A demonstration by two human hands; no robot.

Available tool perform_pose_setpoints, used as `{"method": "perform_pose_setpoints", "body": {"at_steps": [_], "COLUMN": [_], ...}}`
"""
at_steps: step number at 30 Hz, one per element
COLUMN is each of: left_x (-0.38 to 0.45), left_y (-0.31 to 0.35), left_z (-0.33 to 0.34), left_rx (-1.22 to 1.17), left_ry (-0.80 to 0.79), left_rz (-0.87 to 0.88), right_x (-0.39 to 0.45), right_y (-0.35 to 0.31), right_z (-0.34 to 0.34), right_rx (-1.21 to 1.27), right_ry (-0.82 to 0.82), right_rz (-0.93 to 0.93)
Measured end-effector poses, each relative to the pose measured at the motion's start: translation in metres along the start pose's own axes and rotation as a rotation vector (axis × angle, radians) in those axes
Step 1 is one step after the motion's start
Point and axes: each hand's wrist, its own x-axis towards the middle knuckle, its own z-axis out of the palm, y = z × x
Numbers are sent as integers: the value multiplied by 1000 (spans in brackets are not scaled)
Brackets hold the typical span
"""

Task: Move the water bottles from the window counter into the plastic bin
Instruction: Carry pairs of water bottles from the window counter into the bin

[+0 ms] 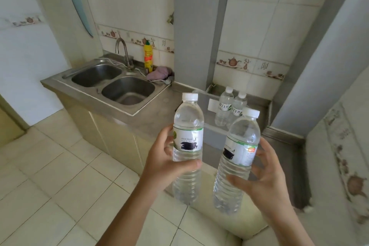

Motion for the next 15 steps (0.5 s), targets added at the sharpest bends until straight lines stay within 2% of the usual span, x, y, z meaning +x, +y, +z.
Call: {"method": "perform_pose_setpoints", "body": {"at_steps": [7,15], "left_x": [111,246], "left_y": [-7,-27], "left_z": [33,96], "left_rx": [-43,-36], "left_ry": [-140,-209], "left_rz": [61,26], "right_x": [82,206], "right_y": [15,57], "right_z": [5,-5], "right_rx": [-9,-59], "right_ry": [145,156], "right_rz": [15,4]}}
